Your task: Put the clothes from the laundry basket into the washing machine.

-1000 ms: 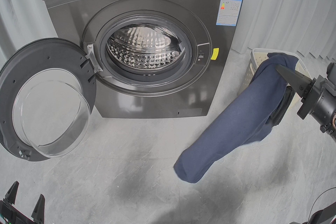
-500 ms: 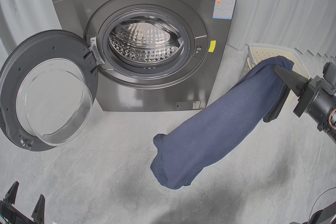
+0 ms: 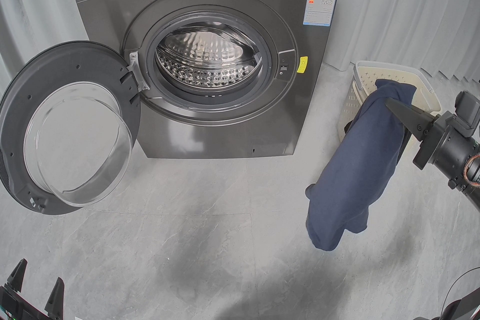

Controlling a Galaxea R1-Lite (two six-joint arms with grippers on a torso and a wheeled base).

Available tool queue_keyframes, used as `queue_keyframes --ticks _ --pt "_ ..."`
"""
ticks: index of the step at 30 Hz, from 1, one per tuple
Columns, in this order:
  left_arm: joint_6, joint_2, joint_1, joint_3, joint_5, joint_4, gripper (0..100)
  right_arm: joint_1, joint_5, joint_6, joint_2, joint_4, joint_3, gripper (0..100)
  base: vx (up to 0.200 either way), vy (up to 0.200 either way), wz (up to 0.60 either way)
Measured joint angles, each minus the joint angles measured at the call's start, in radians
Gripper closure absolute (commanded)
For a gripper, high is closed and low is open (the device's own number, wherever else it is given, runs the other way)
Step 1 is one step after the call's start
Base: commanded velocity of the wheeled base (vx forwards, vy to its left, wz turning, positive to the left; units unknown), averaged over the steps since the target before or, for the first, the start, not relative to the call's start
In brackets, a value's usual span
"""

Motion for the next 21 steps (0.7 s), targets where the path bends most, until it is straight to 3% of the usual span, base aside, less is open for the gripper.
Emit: queue_keyframes --ticks 8,21 --pt "0.002 0.000 0.000 0.000 0.000 0.000 0 0.000 0.000 0.000 0.003 0.001 0.002 100 0.000 0.000 0.00" --pt "0.005 0.000 0.000 0.000 0.000 0.000 0 0.000 -0.002 0.005 0.013 0.001 0.007 100 0.000 0.185 0.00"
